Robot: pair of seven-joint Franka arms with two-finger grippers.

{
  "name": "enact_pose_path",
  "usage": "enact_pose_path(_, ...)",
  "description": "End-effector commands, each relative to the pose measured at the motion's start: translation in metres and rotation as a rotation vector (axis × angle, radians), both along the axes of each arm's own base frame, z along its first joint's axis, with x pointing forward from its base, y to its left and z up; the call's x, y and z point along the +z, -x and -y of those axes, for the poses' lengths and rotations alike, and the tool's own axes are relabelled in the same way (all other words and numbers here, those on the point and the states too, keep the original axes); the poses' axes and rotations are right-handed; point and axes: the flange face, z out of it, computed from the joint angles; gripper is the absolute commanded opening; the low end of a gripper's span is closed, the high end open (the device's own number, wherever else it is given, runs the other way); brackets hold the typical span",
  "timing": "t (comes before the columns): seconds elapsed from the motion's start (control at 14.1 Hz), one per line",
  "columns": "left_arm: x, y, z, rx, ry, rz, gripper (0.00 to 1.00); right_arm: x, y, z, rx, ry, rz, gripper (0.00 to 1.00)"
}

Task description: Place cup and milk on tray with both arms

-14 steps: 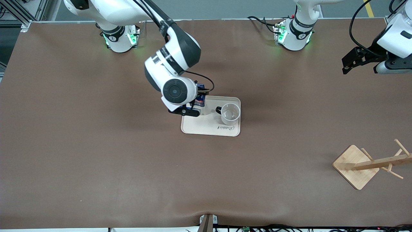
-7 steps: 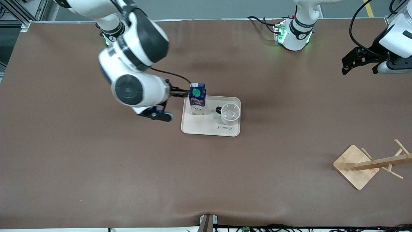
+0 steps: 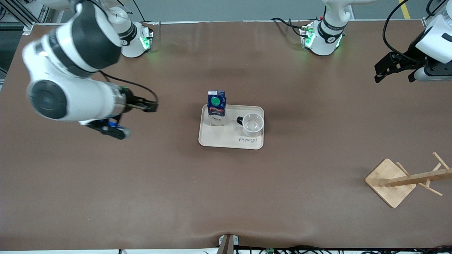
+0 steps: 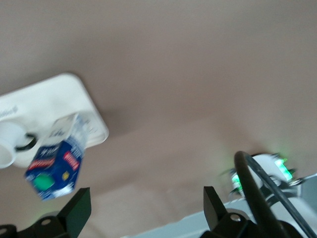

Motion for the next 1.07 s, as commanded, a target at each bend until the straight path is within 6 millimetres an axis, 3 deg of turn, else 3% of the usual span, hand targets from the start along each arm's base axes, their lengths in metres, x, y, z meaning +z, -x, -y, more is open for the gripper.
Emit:
enact_pose_path(0.0, 0.001, 0.002, 0.001, -0.008, 0.012, 0.013, 1.00, 0.045, 0.015, 0.019, 0.076, 0.094, 0.105, 1.00)
enact_pose_path(0.36, 0.000, 0.003, 0.003, -0.013, 0.010, 0.004, 1.00, 0.080, 0.018, 0.061, 0.078, 0.109, 0.184, 1.00)
enact_pose_path(0.57, 0.002, 0.003, 0.001, -0.016, 0.010, 0.005, 1.00, 0.101, 0.035, 0.102, 0.095, 0.079, 0.218, 1.00)
enact_pose_path(1.0, 0.005, 0.004, 0.002, -0.017, 0.011, 0.007, 1.00, 0.097, 0.070, 0.160, 0.257, 0.003, 0.301, 1.00)
